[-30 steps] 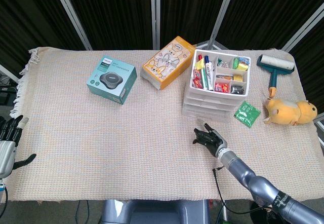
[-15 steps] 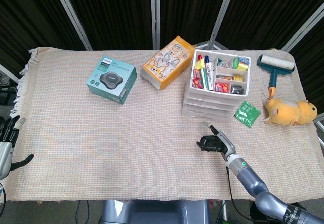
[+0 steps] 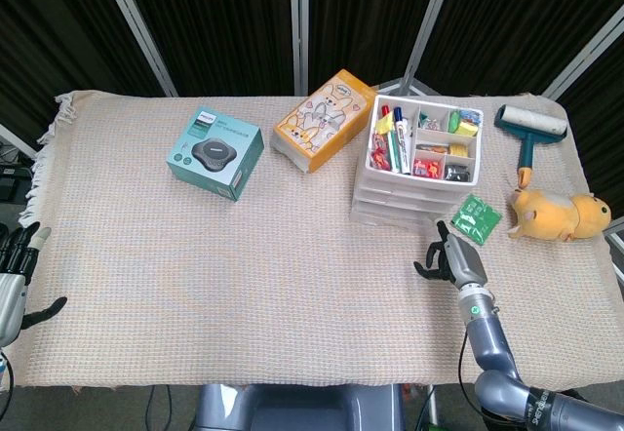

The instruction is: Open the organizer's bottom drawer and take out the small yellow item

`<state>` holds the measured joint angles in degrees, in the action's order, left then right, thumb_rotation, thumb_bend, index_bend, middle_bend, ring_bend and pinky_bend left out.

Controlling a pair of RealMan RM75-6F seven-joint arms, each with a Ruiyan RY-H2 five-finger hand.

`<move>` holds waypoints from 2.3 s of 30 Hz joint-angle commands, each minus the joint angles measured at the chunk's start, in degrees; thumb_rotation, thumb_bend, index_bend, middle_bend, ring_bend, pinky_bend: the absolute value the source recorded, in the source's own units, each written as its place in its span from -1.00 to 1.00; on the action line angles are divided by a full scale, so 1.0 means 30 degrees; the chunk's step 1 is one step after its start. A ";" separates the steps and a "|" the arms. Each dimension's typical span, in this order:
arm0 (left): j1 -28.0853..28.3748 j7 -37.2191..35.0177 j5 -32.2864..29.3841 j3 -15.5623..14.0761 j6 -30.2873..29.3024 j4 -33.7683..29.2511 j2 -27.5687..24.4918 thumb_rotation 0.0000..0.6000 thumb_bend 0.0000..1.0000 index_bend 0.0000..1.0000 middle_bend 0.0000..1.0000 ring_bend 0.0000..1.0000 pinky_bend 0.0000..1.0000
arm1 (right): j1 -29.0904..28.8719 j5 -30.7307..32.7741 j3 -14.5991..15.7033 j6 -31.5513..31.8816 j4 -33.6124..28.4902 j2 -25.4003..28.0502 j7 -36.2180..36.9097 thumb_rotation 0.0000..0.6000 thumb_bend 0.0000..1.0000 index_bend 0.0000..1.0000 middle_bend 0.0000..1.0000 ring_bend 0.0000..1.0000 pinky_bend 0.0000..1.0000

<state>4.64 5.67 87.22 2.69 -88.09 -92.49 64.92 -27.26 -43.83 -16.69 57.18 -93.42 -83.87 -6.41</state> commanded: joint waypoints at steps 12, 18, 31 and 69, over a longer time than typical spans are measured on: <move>-0.0011 -0.0080 0.0008 0.0006 0.0005 0.0072 0.0013 1.00 -0.70 -1.00 -1.00 -1.00 -1.00 | -0.0737 0.0549 0.0045 0.0102 0.1502 -0.1229 -0.0130 1.00 -0.53 -0.67 0.37 0.50 0.04; -0.0006 -0.0084 -0.0029 0.0011 0.0048 0.0103 0.0018 1.00 -0.69 -1.00 -1.00 -1.00 -1.00 | -0.1013 0.0924 -0.0006 -0.0100 0.1915 -0.1536 -0.0319 1.00 -0.53 -0.54 0.37 0.50 0.05; 0.0031 -0.0256 -0.0039 -0.0017 0.0193 0.0152 -0.0034 1.00 -0.70 -1.00 -1.00 -1.00 -1.00 | -0.1043 0.1271 0.0102 -0.0262 0.2072 -0.1822 -0.0202 1.00 -0.50 -0.23 0.37 0.50 0.05; -0.0017 -0.0021 0.0135 -0.0088 0.0087 0.0039 0.0015 1.00 -0.69 -1.00 -1.00 -1.00 -1.00 | 0.1171 -0.2321 0.2708 0.1019 -0.1928 0.0005 0.0483 1.00 -0.54 -0.33 0.36 0.49 0.05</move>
<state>4.59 5.60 87.62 2.43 -87.83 -92.37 64.96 -23.85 -50.65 -8.65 60.19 -99.10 -83.91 -5.06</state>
